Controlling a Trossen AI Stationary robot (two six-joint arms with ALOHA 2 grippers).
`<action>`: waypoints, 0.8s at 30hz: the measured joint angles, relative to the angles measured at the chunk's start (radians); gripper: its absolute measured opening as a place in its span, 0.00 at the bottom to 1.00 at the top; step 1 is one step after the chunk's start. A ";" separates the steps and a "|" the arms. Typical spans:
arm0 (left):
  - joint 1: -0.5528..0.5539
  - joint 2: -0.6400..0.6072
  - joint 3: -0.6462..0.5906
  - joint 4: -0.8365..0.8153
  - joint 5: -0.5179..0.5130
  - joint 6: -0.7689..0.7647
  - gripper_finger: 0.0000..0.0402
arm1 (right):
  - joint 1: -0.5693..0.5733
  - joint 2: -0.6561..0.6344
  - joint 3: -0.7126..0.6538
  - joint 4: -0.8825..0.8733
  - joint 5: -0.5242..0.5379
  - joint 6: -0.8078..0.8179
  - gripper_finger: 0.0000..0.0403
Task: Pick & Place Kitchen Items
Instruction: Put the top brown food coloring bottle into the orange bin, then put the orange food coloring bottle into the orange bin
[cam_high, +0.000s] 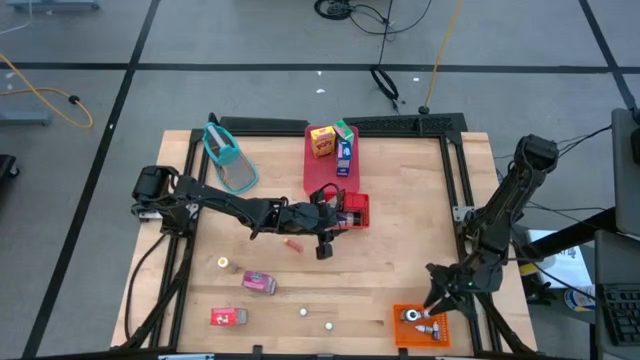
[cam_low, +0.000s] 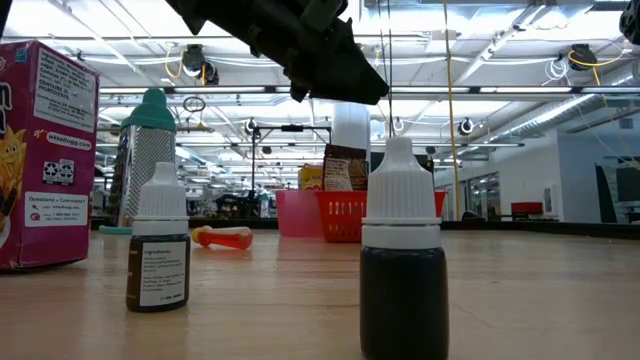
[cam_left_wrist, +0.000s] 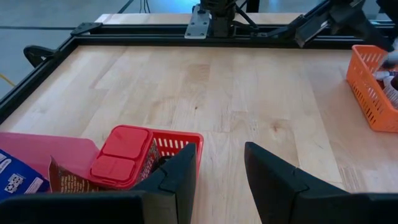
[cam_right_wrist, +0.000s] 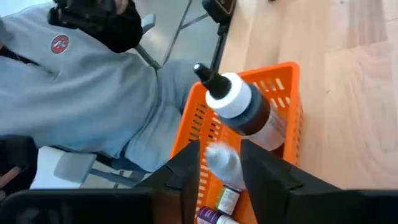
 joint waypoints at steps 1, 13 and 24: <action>0.000 0.000 0.000 0.000 0.000 0.001 0.34 | 0.000 0.003 0.000 0.000 0.005 0.003 0.29; 0.000 0.000 0.000 -0.081 0.000 0.014 0.34 | -0.002 0.006 0.000 0.000 0.054 -0.064 0.33; -0.006 0.001 0.000 -0.402 0.001 0.062 0.34 | -0.034 0.004 0.000 -0.001 0.104 -0.193 0.29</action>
